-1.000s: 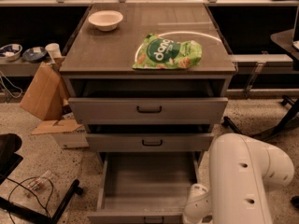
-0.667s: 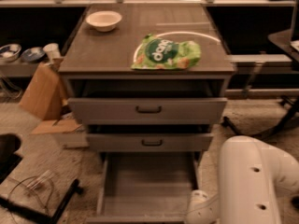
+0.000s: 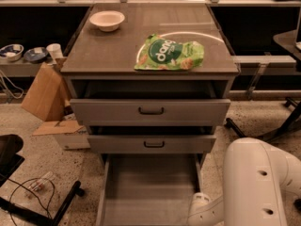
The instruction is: Open bottom drawer
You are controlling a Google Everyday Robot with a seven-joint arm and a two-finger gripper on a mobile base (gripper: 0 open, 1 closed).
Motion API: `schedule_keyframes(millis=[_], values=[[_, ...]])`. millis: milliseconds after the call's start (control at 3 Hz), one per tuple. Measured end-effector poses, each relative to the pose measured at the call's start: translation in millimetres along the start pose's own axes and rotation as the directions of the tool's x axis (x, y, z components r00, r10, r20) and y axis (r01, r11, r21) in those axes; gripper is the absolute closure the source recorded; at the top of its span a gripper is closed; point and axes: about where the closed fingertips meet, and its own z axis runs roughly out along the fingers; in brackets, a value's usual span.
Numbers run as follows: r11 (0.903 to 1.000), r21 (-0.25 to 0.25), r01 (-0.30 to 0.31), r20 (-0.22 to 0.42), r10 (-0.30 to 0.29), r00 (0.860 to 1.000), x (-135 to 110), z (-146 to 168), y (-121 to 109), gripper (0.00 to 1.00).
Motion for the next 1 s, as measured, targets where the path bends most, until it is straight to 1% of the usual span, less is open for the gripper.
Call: schedule_keyframes(millis=[333,667,1000], values=[[0.9997,-0.023,-0.005,-0.006,0.004,1.000,3,5,14,0.97],[0.9997,-0.024,-0.005,-0.007,0.005,1.000,3,5,9,0.74],[0.9997,-0.024,-0.005,-0.007,0.005,1.000,3,4,3,0.43]])
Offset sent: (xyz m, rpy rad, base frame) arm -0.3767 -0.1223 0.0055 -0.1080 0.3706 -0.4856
